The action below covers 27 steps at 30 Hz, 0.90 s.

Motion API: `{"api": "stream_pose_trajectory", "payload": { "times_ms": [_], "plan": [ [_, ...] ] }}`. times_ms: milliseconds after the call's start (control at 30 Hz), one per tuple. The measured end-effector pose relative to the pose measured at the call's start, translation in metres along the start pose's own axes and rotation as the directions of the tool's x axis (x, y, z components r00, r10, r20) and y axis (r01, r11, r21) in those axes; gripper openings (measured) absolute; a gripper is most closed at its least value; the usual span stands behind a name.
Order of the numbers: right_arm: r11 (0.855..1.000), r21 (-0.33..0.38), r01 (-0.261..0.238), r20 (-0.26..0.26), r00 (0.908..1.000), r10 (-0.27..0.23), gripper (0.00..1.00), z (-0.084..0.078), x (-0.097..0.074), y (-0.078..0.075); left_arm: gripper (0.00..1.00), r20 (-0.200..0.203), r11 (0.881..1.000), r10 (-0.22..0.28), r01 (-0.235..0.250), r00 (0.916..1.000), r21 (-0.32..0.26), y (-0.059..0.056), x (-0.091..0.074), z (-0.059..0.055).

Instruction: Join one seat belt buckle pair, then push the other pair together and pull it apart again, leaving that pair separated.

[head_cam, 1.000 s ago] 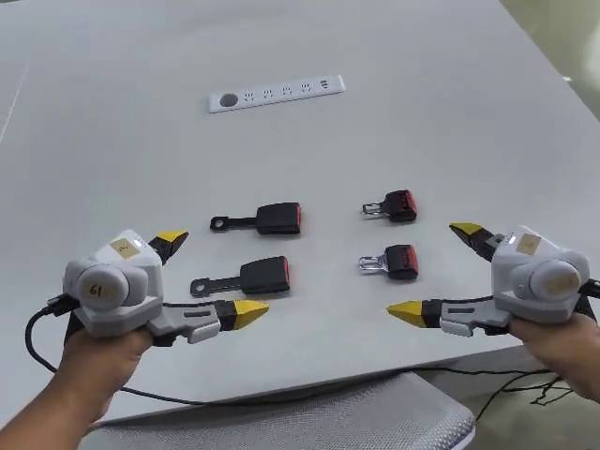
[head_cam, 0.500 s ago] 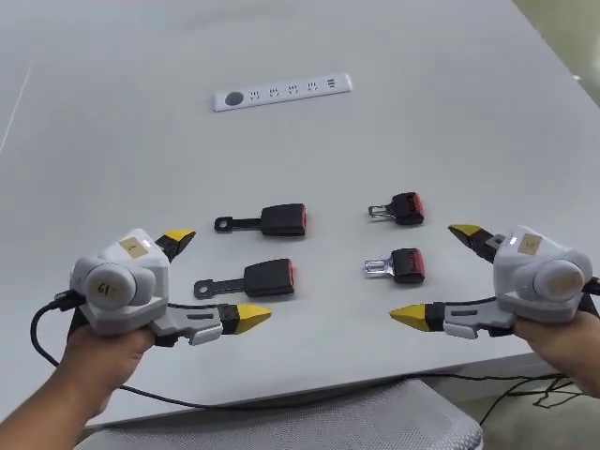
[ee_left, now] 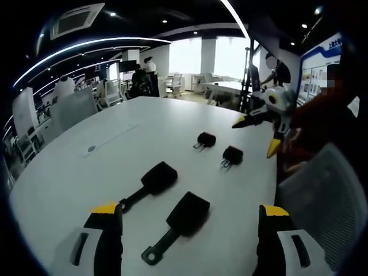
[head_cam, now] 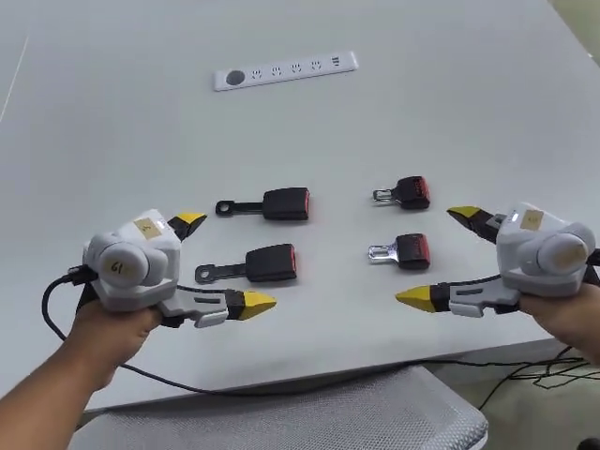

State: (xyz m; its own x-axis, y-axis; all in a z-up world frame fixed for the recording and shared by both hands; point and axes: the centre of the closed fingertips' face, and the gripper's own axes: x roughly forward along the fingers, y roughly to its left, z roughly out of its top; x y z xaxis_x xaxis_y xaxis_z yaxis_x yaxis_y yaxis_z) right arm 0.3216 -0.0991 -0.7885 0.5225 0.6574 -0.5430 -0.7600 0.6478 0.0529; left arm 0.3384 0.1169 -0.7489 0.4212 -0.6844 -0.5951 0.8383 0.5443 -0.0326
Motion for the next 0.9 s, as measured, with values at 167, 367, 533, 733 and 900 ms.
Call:
{"api": "stream_pose_trajectory", "payload": {
  "times_ms": [167, 367, 533, 733, 900],
  "plan": [
    [1.0, -0.005, -0.017, -0.02, 0.9997, 0.017, 0.94, -0.003, 0.003, -0.004, 1.0, -0.021, 1.0, -0.011, 0.012, 0.9997, 0.013, 0.003, 0.005, -0.004],
    [0.998, -0.024, -0.055, -0.058, 0.9969, 0.054, 0.92, -0.007, 0.01, -0.001, 1.0, -0.048, 0.999, -0.038, 0.039, 0.9982, 0.034, 0.006, 0.013, -0.007],
    [0.997, -0.025, -0.071, -0.073, 0.9949, 0.069, 0.9, -0.006, 0.016, -0.003, 1.0, -0.081, 0.996, -0.064, 0.069, 0.9947, 0.056, 0.007, 0.021, -0.012],
    [0.994, -0.026, -0.106, -0.107, 0.989, 0.103, 0.85, -0.012, 0.025, -0.007, 0.94, -0.106, 0.992, -0.099, 0.106, 0.9895, 0.069, 0.008, 0.033, -0.018],
    [0.99, -0.028, -0.141, -0.134, 0.9815, 0.137, 0.83, -0.017, 0.032, -0.01, 0.91, -0.146, 0.986, -0.132, 0.145, 0.9805, 0.084, 0.009, 0.045, -0.029]
  ]
}}
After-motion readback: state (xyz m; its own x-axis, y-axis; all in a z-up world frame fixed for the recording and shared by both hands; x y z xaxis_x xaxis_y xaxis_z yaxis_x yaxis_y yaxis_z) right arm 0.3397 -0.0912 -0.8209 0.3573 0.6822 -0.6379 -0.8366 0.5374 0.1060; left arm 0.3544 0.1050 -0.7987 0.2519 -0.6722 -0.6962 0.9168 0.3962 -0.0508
